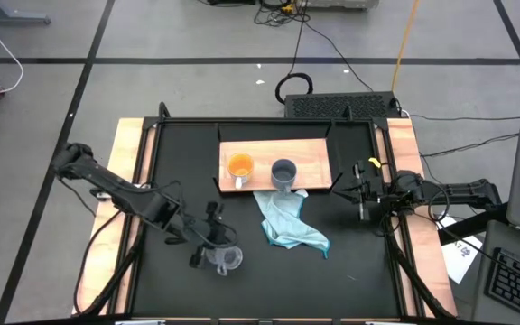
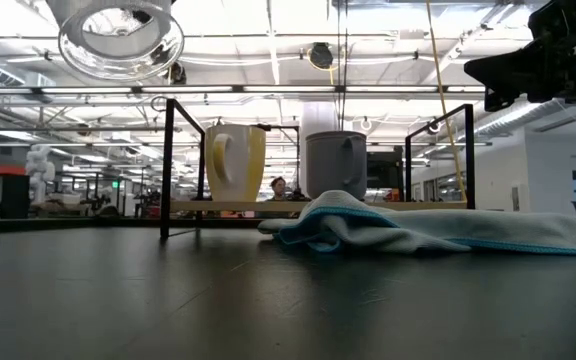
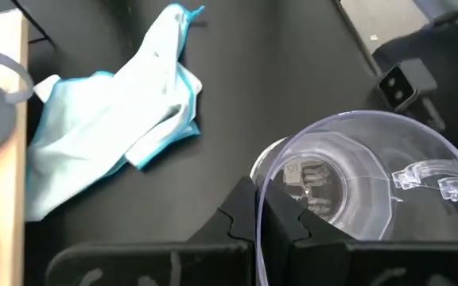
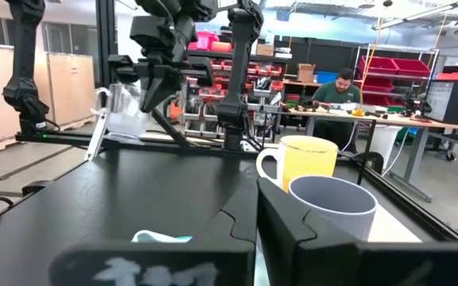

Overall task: Stack small to large cups/mugs on shelf
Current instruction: Put the transparent mug on the shelf

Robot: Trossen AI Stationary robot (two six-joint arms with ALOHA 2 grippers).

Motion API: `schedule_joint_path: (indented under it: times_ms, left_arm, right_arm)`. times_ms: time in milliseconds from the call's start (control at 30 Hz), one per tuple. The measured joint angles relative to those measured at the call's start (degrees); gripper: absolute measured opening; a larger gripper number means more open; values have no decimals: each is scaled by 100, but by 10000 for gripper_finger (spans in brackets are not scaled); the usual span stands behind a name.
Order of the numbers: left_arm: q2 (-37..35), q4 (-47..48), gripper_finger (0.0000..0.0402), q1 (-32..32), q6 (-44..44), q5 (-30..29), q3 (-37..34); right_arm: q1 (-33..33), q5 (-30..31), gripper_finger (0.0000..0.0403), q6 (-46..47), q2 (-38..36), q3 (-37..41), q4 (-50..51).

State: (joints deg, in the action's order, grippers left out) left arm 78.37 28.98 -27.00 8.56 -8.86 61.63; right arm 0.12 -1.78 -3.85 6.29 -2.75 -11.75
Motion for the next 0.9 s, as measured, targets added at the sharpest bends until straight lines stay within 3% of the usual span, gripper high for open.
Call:
schedule_joint_path:
  times_ms: [333,667,900]
  left_arm:
    - [-733,46,1,377,-193,94,-747]
    - [-2262,-1451,0,727,-503,535,-2410]
    - [-2790,-2140,0,1021,-665,697,-3299]
  right_arm:
    - [-1,0,0,11,-1,0,86]
    - [-2,0,0,16,-1,0,87]
    - [-2,0,0,17,-1,1,90]
